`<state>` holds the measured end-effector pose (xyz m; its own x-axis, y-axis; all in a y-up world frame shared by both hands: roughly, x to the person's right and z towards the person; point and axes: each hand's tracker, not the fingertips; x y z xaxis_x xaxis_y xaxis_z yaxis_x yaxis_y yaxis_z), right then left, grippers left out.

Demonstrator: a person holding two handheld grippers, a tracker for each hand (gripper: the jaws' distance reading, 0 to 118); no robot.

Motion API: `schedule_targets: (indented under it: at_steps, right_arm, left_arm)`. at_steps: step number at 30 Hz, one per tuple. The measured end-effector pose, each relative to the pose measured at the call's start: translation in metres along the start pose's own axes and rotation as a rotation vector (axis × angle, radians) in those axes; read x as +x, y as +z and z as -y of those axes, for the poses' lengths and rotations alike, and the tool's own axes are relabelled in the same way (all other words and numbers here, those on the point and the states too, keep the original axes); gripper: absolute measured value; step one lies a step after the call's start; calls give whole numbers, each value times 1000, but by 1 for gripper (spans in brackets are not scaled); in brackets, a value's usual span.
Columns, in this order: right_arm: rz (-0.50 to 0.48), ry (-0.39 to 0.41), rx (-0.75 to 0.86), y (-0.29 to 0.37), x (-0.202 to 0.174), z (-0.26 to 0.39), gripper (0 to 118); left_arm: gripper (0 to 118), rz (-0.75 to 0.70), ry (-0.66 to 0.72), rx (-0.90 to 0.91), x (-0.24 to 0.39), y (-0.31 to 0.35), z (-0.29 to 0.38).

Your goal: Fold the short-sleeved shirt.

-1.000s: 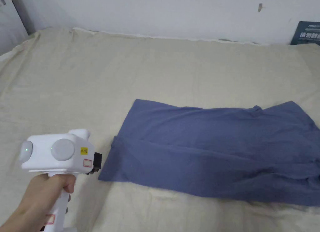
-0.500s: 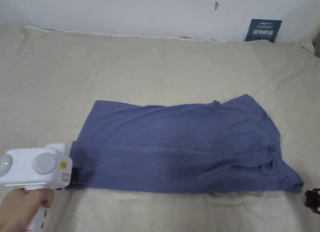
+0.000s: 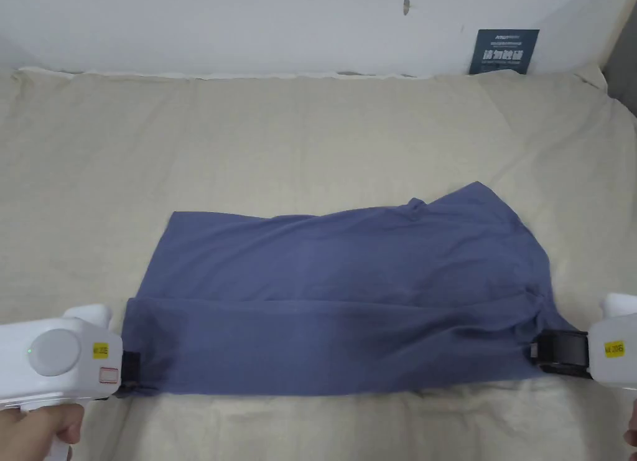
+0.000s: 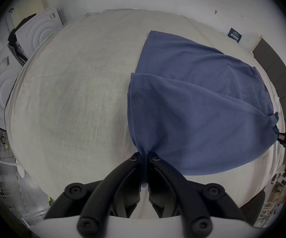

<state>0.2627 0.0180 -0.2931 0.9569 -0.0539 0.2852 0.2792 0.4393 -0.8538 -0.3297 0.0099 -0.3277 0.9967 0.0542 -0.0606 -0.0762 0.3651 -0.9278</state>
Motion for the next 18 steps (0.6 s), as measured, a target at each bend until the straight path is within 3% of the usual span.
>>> schedule_targets:
  at_steps: [2, 3, 5, 6, 7, 9, 10, 13, 18]
  right_arm:
    - [-69, -31, -45, -3, -4, 0, 107]
    - [-68, 11, -80, -2, -7, 3, 80]
    - [-67, 88, -45, 7, -8, 9, 13]
    - [-65, 76, -48, 9, -7, 16, 13]
    - [-112, 15, -45, 10, -3, 18, 3]
    - [-159, -74, -38, 15, 5, 17, 2]
    - [-137, -43, -27, 13, 1, 17, 2]
    - [-148, -69, -26, 14, 2, 14, 2]
    - [-129, -32, 9, 26, 0, 26, 2]
  left_arm:
    - [6, 1, 1, -3, -3, -3, -4]
    - [6, 9, 10, -4, -5, -3, -3]
    - [6, 32, 30, -5, -15, -8, -7]
    - [6, 47, 49, -8, -19, -9, -8]
    - [6, 58, 56, -8, -21, -9, -8]
    - [6, 58, 57, -4, -20, -7, -8]
    - [6, 63, 63, -4, -20, -6, -8]
    - [6, 61, 63, 3, -17, -3, -6]
    - [6, 65, 68, 22, -19, 4, -5]
